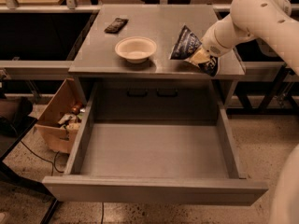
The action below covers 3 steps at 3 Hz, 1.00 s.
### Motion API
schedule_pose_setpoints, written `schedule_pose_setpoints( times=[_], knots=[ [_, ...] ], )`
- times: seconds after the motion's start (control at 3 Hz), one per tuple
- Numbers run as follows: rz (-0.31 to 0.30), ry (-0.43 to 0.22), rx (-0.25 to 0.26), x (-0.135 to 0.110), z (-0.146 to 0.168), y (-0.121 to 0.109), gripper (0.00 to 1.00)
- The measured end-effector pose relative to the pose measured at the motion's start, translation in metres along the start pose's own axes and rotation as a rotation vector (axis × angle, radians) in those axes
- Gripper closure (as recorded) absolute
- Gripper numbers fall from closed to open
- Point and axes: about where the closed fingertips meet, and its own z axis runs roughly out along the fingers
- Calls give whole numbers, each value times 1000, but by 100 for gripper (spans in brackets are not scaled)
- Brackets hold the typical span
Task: Pick blue chip bag from top drawer and place on counter
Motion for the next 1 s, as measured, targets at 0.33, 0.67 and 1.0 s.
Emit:
schedule_pose_setpoints(
  times=[0.33, 0.67, 1.0],
  knots=[
    [0, 0, 0, 0, 0, 0, 60],
    [0, 0, 0, 0, 0, 0, 37],
    [0, 0, 0, 0, 0, 0, 14]
  ],
)
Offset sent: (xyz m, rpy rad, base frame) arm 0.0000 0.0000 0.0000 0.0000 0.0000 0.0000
